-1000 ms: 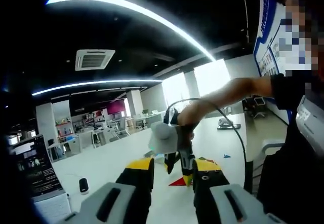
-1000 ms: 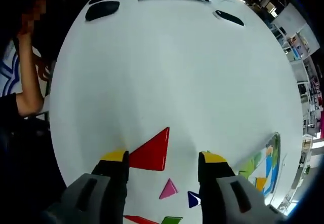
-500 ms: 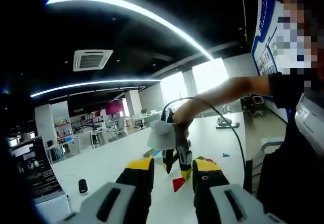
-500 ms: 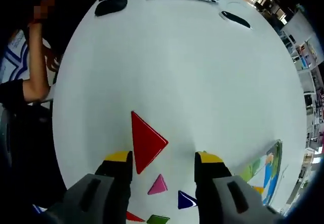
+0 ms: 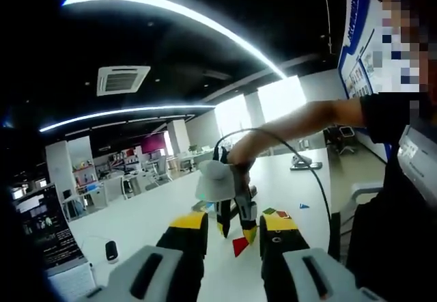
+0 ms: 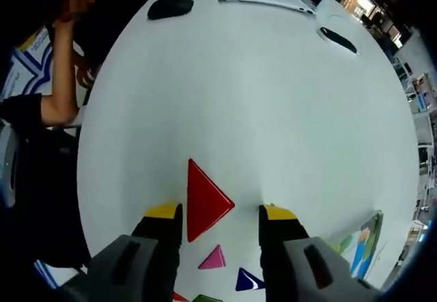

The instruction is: Pick up the tangram pieces one by one and place each piece onto its matching region on the pattern sheet, fitting the shapes together until the outline on the sheet is completely filled by the tangram pieces

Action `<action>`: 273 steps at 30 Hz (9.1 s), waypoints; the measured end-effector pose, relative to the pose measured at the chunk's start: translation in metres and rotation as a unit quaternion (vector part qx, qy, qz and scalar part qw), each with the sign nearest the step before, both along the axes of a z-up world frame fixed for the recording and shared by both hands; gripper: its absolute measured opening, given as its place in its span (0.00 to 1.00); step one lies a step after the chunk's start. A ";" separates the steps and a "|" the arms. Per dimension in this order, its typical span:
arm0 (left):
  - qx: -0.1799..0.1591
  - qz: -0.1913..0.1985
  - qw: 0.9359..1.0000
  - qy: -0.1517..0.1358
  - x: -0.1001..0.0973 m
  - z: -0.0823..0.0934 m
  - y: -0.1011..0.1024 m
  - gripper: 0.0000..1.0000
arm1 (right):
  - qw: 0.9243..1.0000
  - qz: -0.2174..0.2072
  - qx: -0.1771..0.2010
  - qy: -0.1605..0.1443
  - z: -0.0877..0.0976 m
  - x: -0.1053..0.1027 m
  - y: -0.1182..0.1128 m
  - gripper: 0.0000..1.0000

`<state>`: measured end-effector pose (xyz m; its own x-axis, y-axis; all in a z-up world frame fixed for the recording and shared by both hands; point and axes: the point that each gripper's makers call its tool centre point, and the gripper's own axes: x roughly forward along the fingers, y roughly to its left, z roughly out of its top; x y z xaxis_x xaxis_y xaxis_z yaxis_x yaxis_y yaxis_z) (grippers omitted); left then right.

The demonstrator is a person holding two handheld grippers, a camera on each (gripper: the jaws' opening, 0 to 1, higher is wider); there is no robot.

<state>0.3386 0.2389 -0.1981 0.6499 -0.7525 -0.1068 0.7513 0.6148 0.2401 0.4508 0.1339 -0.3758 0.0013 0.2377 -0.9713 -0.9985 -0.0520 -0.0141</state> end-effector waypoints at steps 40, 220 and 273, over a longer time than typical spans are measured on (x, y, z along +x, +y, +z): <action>0.017 0.014 0.999 0.026 0.006 -0.014 0.002 0.32 | 0.995 0.101 -0.017 -0.020 0.001 0.007 0.009 0.41; 0.029 0.002 1.000 0.005 0.001 -0.008 0.002 0.33 | 0.828 0.415 -0.304 -0.222 0.021 0.174 -0.094 0.28; 0.026 0.003 1.000 0.016 0.002 -0.012 -0.001 0.33 | 0.948 0.172 -0.121 -0.237 0.098 0.122 -0.130 0.54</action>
<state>0.3411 0.2383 -0.2103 0.6497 -0.7418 -0.1664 0.7556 0.6059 0.2489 0.5729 0.0040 -0.2783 0.4148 0.0741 -0.9069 -0.8056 -0.4334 -0.4039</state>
